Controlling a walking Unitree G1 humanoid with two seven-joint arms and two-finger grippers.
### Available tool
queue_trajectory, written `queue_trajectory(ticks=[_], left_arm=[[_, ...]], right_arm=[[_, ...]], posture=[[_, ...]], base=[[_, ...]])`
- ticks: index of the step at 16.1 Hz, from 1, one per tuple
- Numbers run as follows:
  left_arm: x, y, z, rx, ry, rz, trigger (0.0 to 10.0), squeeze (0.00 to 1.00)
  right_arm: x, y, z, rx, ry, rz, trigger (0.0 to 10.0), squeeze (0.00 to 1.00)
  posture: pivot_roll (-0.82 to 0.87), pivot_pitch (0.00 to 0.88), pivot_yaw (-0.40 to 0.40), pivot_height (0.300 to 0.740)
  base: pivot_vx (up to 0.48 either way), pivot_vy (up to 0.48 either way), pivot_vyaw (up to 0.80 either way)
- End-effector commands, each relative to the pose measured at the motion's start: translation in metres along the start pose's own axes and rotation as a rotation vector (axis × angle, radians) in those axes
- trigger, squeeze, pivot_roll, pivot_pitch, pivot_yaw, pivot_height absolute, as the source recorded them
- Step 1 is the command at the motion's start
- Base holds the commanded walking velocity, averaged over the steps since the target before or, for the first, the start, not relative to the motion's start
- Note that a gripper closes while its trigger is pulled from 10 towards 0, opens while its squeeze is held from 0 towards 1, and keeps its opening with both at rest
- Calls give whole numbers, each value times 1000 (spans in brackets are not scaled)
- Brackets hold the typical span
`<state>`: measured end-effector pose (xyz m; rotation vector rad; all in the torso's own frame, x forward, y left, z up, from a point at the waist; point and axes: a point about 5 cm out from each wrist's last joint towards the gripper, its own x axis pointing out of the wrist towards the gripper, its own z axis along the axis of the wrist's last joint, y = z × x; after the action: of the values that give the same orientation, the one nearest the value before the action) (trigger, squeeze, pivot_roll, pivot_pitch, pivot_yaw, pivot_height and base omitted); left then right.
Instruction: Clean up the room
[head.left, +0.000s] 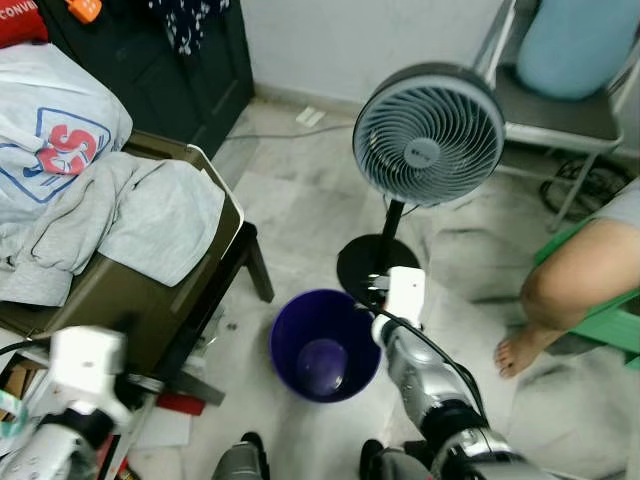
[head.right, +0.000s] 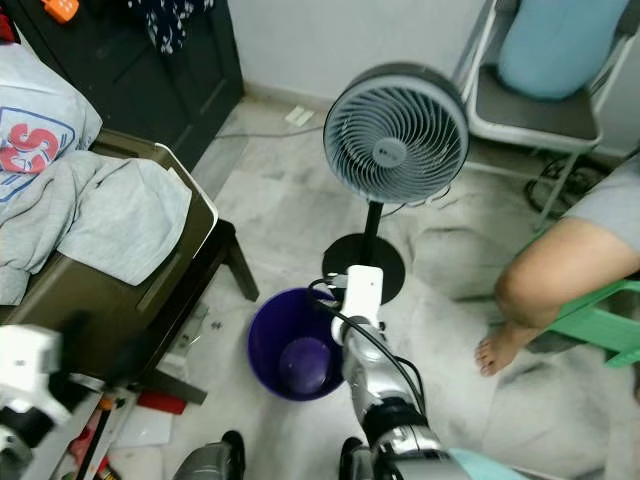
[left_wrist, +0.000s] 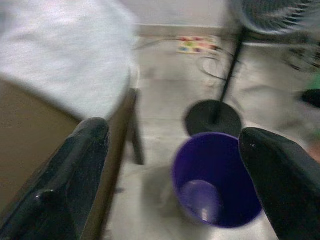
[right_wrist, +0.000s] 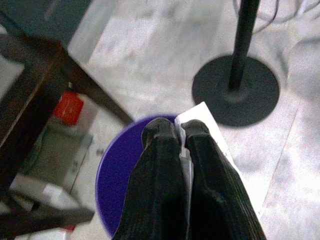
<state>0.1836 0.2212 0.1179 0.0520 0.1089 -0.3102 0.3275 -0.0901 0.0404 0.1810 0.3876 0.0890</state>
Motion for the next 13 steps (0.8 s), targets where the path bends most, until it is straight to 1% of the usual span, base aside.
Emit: queue_trajectory(ticks=[1, 4, 5, 6, 8, 9, 10, 13], left_arm=[[-3, -1, 0, 4, 21, -15, 10000, 0], [-5, -1, 4, 12, 30, -28, 10000, 0], [-6, 0, 5, 14, 33, -27, 10000, 0], [-8, 2, 6, 19, 40, -20, 10000, 0], [-10, 2, 7, 21, 45, -19, 10000, 0], [-11, 2, 8, 25, 46, -18, 10000, 0], [-10, 2, 9, 29, 45, -18, 10000, 0], [-9, 4, 11, 35, 45, -18, 10000, 0]], right_arm=[[-1, 1, -10, 14, 43, -21, 10000, 0], [2, -3, -10, 29, 65, -62, 10000, 0], [2, -2, -10, 27, 75, -64, 10000, 0], [2, 6, -13, 23, 99, -38, 10000, 0], [2, 20, -14, 11, 100, 12, 10000, 0], [2, 36, -12, -27, 76, 75, 10000, 0], [2, 47, -8, -47, 52, 119, 10000, 0], [1, 57, -7, -60, 40, 147, 10000, 0]], posture=[[237, 340, 58, 740], [264, 344, 68, 740], [272, 346, 72, 740], [280, 346, 76, 740], [289, 346, 81, 740], [295, 344, 86, 740], [299, 343, 88, 740], [304, 343, 91, 740]], base=[[0, 0, 0], [0, 0, 0], [0, 0, 0], [0, 0, 0], [0, 0, 0], [0, 0, 0], [0, 0, 0], [0, 0, 0]])
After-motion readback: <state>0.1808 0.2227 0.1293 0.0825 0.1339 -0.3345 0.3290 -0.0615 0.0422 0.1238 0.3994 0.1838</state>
